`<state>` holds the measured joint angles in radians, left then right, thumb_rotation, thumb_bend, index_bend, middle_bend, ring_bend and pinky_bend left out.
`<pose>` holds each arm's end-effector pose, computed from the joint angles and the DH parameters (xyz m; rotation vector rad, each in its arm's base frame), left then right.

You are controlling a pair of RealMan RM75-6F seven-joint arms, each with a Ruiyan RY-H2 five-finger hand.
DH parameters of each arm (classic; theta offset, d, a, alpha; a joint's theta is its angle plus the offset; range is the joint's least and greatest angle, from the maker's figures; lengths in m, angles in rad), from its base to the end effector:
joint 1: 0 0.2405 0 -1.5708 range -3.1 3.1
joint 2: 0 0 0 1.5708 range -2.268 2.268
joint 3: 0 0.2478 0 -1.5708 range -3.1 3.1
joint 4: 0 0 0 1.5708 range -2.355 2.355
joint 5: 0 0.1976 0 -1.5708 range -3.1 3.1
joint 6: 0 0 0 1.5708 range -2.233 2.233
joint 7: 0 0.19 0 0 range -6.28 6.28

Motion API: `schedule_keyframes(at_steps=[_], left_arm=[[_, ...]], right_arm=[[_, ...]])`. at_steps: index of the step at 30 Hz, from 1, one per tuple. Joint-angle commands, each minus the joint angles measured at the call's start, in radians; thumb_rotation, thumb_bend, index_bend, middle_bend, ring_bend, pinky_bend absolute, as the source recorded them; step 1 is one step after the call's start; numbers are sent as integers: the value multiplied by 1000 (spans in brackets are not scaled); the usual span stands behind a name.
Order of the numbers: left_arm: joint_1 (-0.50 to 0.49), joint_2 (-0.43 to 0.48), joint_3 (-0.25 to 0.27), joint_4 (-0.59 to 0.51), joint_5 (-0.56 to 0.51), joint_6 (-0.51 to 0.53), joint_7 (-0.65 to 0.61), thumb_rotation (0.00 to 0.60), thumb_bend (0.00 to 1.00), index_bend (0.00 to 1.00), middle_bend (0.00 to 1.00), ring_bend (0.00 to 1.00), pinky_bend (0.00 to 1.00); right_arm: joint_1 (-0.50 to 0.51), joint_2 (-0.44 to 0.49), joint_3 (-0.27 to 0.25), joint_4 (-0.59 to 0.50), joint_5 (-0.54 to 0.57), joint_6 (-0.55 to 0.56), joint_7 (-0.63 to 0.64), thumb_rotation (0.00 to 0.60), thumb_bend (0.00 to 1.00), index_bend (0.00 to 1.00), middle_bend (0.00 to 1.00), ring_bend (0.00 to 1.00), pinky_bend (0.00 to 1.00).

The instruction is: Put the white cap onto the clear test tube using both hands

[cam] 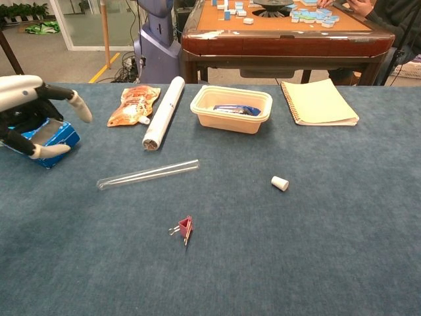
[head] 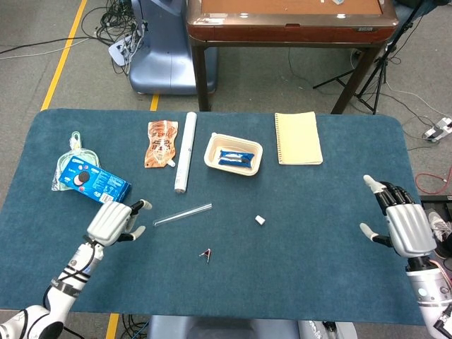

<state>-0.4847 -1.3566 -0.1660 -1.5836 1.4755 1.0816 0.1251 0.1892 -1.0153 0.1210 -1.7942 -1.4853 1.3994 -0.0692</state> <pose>-0.1741 0.3314 0.0461 -1.8110 -0.8957 -1.0612 -0.2428 -0.2630 0.1795 1.4635 -0.8587 0.9917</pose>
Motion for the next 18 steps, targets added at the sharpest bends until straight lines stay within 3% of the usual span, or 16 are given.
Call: schedule_keyframes(at_steps=[1, 10, 16, 18], left_arm=[[-52, -44, -20, 19, -66, -65, 65, 600, 259, 375, 877, 910, 999], [-148, -154, -53, 57, -223, -141, 221, 600, 255, 396, 971, 995, 1000], [-210, -220, -64, 92, -336, -177, 330, 494, 242, 422, 1000, 1000, 1000], [-229, -236, -65, 100, -373, -187, 368, 415, 237, 421, 1000, 1000, 1000]], right_arm=[[2, 2, 0, 1, 1, -3, 1, 600, 202, 67, 207, 156, 205], [10, 7, -4, 10, 9, -21, 11, 600, 202, 67, 208, 164, 205], [10, 12, -7, 18, 9, -24, 25, 600, 202, 67, 213, 179, 205], [10, 12, -9, 22, 10, -25, 30, 600, 203, 67, 214, 179, 205]])
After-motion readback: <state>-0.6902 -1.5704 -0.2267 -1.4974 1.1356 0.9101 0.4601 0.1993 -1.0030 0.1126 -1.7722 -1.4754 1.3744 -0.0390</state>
